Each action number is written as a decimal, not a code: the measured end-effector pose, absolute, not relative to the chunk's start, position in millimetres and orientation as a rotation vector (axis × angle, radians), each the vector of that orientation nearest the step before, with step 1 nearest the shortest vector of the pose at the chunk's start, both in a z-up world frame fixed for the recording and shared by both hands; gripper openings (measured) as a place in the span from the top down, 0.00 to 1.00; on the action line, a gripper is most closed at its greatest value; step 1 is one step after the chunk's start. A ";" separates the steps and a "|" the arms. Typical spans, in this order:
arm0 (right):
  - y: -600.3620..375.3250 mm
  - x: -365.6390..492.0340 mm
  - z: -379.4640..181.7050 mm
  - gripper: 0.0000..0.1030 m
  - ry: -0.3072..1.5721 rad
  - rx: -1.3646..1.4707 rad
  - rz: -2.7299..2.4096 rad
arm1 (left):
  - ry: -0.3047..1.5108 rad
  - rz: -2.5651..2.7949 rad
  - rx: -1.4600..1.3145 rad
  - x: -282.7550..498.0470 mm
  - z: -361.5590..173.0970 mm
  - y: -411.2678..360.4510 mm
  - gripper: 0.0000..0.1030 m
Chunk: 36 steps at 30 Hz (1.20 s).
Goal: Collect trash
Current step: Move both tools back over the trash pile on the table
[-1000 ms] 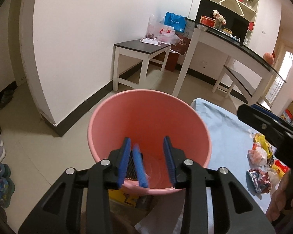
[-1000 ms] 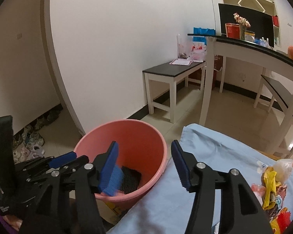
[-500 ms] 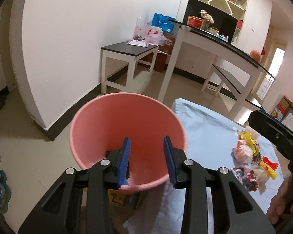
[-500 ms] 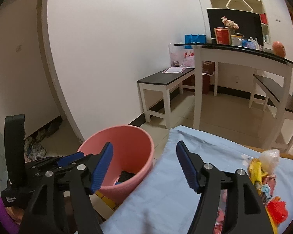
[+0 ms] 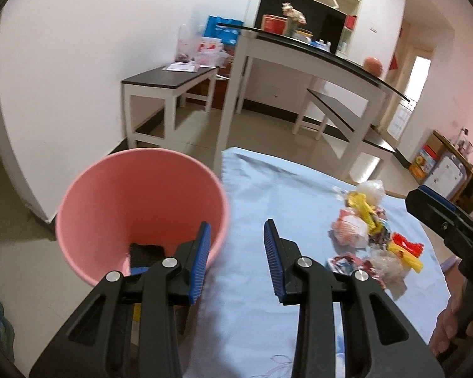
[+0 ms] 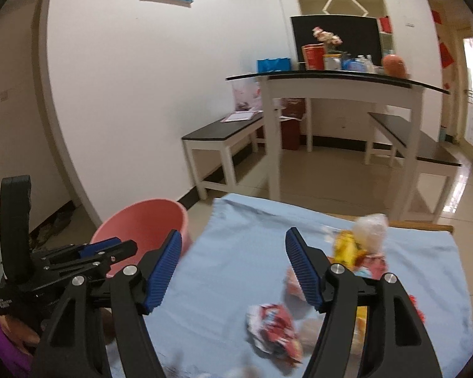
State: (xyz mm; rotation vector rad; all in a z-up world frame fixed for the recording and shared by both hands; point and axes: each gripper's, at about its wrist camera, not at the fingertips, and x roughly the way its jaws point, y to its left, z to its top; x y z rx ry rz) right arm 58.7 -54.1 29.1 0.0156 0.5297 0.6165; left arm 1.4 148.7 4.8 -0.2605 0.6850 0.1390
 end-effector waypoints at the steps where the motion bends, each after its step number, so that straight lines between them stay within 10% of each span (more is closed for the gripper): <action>1: -62.3 57.7 28.5 0.35 0.526 0.016 0.600 | 0.689 0.128 -0.254 4.0 4.3 143.6 0.66; 36: -217.0 78.4 -29.8 0.35 0.635 0.178 0.316 | 0.872 -0.135 -0.068 105.1 -33.9 -8.6 0.66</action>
